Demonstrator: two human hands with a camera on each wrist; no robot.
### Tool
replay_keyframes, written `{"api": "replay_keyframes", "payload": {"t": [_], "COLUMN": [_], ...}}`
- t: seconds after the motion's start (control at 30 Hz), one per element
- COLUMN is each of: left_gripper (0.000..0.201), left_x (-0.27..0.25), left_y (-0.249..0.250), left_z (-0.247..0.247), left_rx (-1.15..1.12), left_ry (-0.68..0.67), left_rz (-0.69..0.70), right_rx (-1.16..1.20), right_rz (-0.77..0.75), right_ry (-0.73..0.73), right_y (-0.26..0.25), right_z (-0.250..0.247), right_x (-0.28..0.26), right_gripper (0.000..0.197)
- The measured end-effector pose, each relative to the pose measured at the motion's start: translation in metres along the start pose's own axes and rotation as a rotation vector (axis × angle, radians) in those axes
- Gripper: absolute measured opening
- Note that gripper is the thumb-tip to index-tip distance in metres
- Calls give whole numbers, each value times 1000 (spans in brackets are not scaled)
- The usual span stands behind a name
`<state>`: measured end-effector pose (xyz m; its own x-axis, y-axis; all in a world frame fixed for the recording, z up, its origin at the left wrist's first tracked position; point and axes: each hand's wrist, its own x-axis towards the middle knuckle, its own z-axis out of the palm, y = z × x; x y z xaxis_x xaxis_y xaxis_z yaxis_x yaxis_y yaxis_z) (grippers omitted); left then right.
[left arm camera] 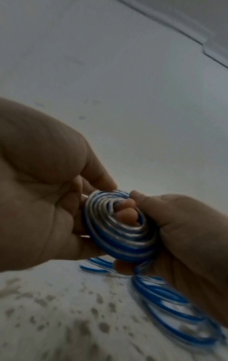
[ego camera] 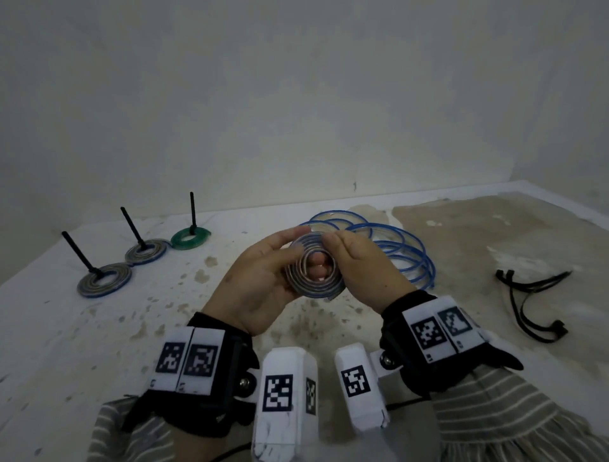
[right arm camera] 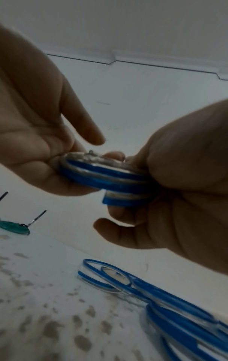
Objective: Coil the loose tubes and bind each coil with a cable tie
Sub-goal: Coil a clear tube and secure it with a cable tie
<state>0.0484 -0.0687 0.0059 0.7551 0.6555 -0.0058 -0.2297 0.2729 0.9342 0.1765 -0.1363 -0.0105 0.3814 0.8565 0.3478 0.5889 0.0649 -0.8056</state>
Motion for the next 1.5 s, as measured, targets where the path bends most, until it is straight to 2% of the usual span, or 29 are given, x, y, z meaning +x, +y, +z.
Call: {"api": "replay_keyframes", "payload": {"t": [0.07, 0.2, 0.27, 0.33, 0.43, 0.53, 0.6, 0.7, 0.83, 0.97, 1.1, 1.3, 1.37, 1.5], "left_gripper": [25, 26, 26, 26, 28, 27, 26, 26, 27, 27, 28, 29, 29, 30], "left_x": [3, 10, 12, 13, 12, 11, 11, 9, 7, 6, 8, 12, 12, 7], "left_y": [-4, -15, -18, -22, -28, -35, -39, -43, -45, -43, -40, -39, -37, -34], "left_z": [11, 30, 38, 43, 51, 61, 69, 80, 85, 81, 75, 61, 55, 48], "left_rx": [-53, 9, 39, 76, 131, 195, 232, 252, 279, 298, 297, 330, 320, 319], "left_ry": [17, 37, 22, 2, -20, -35, -51, -70, -79, -69, -21, 116, 160, 198], "left_rz": [-26, -21, -17, -14, -18, -16, -11, -12, -15, 0, 25, 118, 148, 194], "right_rx": [-72, -147, -122, -134, -399, -747, -844, -875, -959, -931, -697, -501, -517, -738], "right_rz": [-13, 19, 85, 183, 310, 507, 619, 663, 637, 609, 440, 49, -6, -83], "right_ry": [-14, -131, -164, -111, -50, -100, -152, -217, -281, -289, -231, -150, -177, -161], "right_y": [-1, 6, 13, 23, 52, 80, 92, 100, 107, 98, 68, 5, -10, -23], "right_z": [-9, -31, -54, -83, -132, -168, -179, -180, -177, -174, -169, -141, -126, -93], "right_x": [-3, -12, -19, -24, -31, -41, -48, -51, -47, -46, -51, -55, -54, -45], "right_gripper": [37, 36, 38, 40, 41, 43, 49, 56, 51, 22, 16, 8, 8, 17]}}
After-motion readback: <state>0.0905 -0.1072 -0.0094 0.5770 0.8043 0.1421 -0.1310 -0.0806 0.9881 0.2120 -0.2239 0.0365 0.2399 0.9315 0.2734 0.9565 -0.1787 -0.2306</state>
